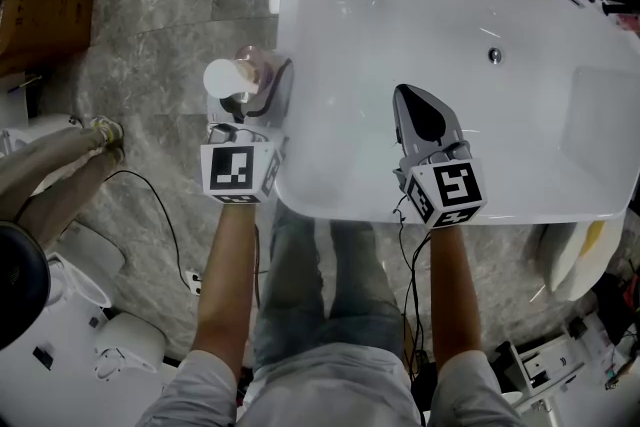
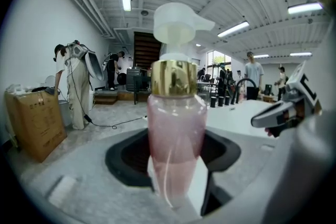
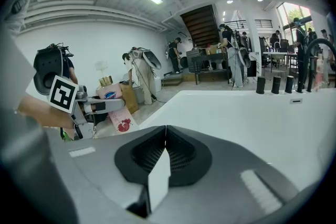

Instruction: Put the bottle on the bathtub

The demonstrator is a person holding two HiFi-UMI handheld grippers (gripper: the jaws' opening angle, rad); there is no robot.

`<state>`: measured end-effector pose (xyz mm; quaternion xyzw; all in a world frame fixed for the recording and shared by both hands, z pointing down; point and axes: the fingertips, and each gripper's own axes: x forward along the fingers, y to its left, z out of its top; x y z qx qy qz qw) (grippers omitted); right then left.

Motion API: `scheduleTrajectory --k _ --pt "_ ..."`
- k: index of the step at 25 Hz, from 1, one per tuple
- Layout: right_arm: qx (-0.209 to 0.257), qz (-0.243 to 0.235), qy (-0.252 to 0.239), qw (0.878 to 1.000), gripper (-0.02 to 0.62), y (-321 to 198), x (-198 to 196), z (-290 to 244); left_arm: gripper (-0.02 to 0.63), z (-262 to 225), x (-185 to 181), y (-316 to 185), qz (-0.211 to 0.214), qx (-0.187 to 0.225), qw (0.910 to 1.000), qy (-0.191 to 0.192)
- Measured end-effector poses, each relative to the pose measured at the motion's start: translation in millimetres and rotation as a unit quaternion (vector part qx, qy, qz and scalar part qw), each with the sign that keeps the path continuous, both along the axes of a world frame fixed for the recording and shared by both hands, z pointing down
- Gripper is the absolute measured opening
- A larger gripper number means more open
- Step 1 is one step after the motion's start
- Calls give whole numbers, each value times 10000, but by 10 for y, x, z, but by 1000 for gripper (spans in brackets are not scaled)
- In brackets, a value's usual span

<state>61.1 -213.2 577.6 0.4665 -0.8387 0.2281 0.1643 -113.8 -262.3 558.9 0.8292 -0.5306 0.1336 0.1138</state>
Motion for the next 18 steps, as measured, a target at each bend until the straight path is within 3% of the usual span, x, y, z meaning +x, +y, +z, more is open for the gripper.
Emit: scheduleTrajectory --k 11,13,18 --pt "-17 -20 45 10000 3 -3 -60 -4 258 -48 -70 -32 0 71 10000 -38" --pt "-18 -21 47 10000 3 -1 -77 0 219 -74 -74 -32 12 124 9999 -106" --pt "-7 -17 46 10000 3 -16 -90 -14 219 -72 -38 -31 88 151 9996 -233"
